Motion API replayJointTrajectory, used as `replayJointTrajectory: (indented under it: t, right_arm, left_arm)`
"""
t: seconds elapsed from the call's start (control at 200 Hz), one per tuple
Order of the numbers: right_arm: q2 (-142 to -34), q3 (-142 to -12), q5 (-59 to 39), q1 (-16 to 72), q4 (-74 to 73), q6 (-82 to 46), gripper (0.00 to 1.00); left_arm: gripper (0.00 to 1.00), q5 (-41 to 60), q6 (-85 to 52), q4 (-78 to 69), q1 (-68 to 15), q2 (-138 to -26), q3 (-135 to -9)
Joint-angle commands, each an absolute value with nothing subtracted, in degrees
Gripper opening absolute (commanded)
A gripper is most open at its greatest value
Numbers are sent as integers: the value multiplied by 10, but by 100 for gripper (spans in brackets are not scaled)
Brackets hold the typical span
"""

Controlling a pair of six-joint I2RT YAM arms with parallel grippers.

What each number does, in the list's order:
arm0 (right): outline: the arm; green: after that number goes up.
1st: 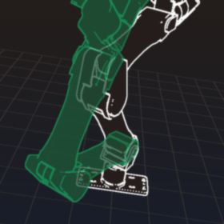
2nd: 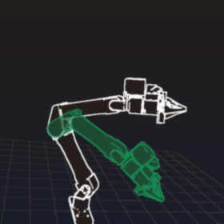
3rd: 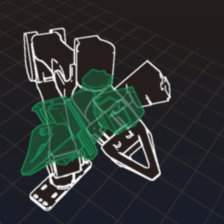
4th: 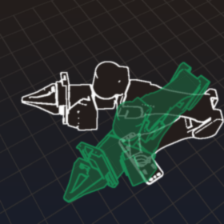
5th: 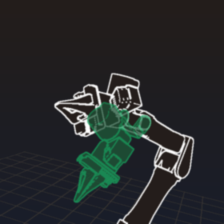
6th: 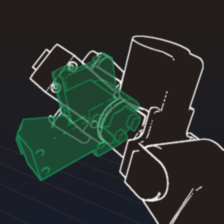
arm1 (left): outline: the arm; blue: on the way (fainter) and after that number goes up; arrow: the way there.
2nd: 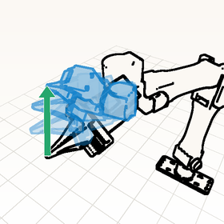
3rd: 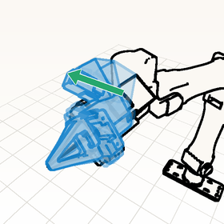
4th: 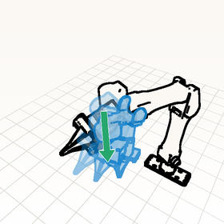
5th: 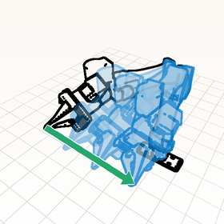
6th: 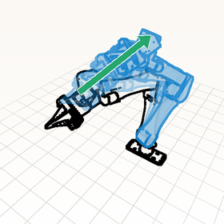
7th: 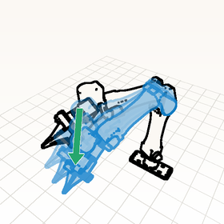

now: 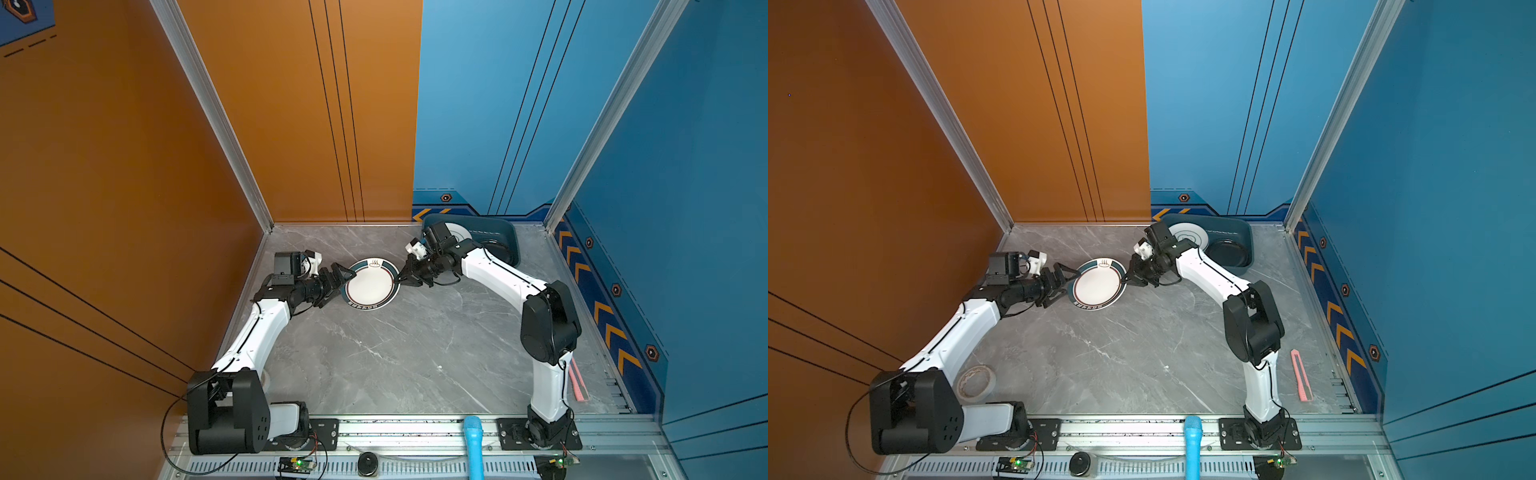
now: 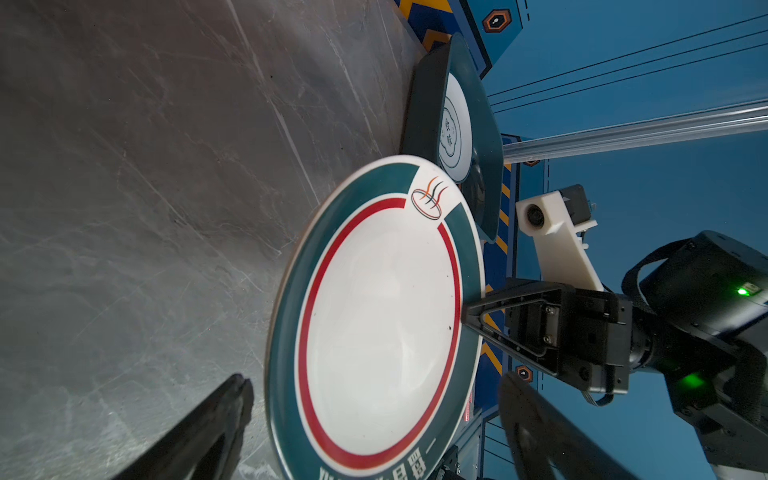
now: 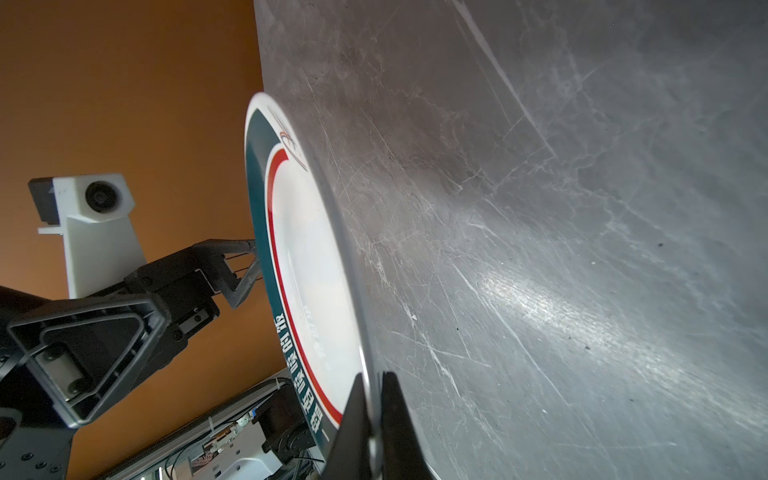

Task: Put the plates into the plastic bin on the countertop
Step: 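Grasp the upright plate rim with left gripper beside right gripper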

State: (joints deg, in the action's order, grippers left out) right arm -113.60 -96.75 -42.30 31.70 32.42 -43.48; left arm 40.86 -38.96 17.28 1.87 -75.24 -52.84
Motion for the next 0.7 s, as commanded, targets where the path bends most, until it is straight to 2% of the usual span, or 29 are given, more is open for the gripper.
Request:
replayJointTrajectory:
  t: [0.0, 0.13, 0.15, 0.375, 0.616, 0.696]
  right_arm:
    - [-1098, -964, -453, 314, 295, -441, 0]
    - [-1097, -962, -459, 314, 279, -452, 0]
    - [-1097, -962, -460, 313, 278, -453, 0]
    - [-1097, -961, -470, 314, 275, -455, 0]
    - [-1098, -956, -475, 311, 272, -455, 0]
    - [-1097, -955, -478, 310, 270, -456, 0]
  left_arm:
    - [92, 442, -392, 140, 20, -761, -519]
    - [87, 455, -397, 120, 21, -772, -515]
    - [82, 458, -398, 116, 21, -773, -515]
    - [50, 489, -425, 57, 23, -789, -518]
    - [29, 514, -447, 16, 23, -797, -516]
    - [27, 517, -448, 15, 22, -794, -513]
